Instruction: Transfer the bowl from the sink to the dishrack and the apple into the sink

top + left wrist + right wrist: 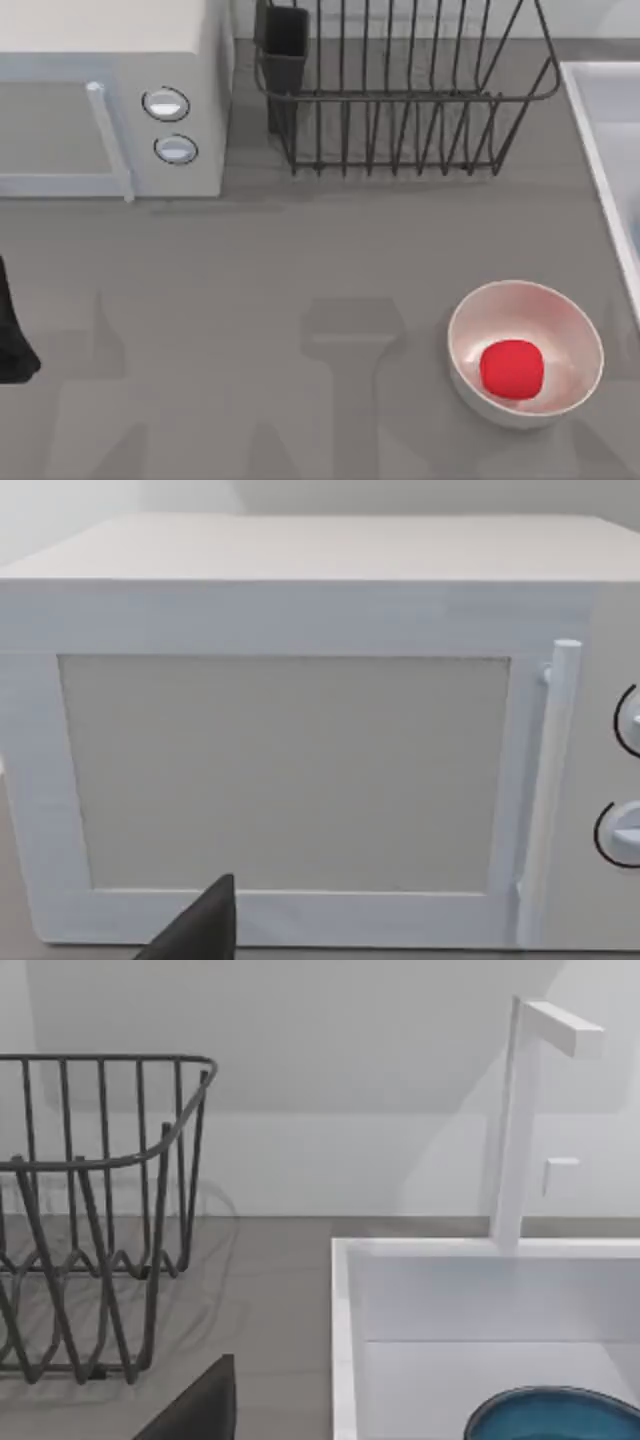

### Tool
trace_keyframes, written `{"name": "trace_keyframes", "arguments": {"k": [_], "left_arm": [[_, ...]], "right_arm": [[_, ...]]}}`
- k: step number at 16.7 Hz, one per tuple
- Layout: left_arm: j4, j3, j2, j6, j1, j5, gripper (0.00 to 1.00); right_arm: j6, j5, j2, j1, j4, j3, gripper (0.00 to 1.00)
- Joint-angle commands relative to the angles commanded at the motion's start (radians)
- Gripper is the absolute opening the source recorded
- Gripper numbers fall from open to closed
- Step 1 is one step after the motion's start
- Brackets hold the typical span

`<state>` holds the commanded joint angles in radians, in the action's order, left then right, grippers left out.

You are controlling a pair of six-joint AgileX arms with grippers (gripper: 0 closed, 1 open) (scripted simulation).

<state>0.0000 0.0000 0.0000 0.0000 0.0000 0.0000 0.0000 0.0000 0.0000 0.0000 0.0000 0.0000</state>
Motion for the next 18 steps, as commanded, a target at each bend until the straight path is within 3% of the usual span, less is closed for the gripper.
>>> {"name": "trace_keyframes", "arguments": {"k": [5, 9, 18], "left_arm": [[0.0, 0.0, 0.0, 0.0, 0.0, 0.0, 1.0], [0.0, 0.0, 0.0, 0.0, 0.0, 0.0, 1.0], [0.0, 0.0, 0.0, 0.0, 0.0, 0.0, 1.0]], "right_arm": [[-0.014, -0.001, 0.051, -0.017, -0.047, 0.053, 1.0], [-0.074, 0.009, 0.264, -0.063, -0.181, 0.261, 1.0], [-0.254, 0.051, 1.28, -0.162, -0.548, 1.054, 1.0]]}}
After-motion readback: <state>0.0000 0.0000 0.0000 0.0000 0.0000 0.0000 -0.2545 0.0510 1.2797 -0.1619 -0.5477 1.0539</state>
